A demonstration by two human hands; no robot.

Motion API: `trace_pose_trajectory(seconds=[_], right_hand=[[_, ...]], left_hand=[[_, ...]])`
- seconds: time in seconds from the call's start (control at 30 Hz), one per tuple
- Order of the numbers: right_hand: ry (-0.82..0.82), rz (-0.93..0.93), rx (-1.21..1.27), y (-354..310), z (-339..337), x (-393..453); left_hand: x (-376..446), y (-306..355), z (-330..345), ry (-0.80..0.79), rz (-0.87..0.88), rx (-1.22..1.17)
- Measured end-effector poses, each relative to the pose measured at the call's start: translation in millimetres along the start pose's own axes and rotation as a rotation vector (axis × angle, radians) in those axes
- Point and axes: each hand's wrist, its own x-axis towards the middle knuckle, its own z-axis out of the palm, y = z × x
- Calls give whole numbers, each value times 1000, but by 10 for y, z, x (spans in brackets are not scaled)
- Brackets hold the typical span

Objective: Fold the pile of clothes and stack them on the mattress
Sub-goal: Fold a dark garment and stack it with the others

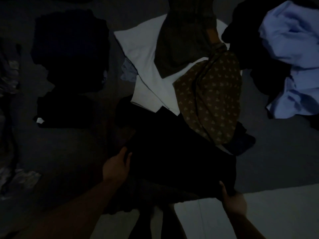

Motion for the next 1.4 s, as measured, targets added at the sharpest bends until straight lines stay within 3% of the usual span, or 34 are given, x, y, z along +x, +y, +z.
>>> trace_pose_trajectory(seconds=[0.07,0.17,0.23,0.3,0.33,0.43,0.57,0.7,0.83,0.97,1.03,1.13,1.3,1.4], right_hand=[[23,-54,-26,11,-18,64],[-121,-220,292,-116,-75,245],[-217,-152,521,-229,-103,391],[-202,-31,576,-310,-128,505],[-178,-13,552,-324,-148,521],[-85,-36,554,-327,-227,426],[29,-73,631,-198,-325,342],[62,-49,661,-185,-268,473],[-173,-50,686,-258,-131,501],[-247,-15,733,-319,-118,429],[-260,-7,725,-380,-151,394],[-246,-157,621,-609,-232,285],[-236,-416,470,-1059,-207,160],[-303,-462,282,-1268,95,203]], left_hand=[[-65,-29,-9,-52,-51,32],[95,102,-74,-78,-47,-42],[297,307,-163,-163,-56,-378],[453,591,-304,-352,-171,-835],[506,707,-347,-397,-196,-936],[565,921,-433,-288,1,-772],[650,981,-460,-170,180,-817],[870,982,-320,-85,145,-653],[1008,911,-60,-246,-105,-563],[803,878,39,-142,-52,-169],[625,747,7,-72,27,-220],[375,397,-106,10,97,-356],[-8,-114,-327,167,-29,-539],[-5,-502,-169,120,-173,-583]])
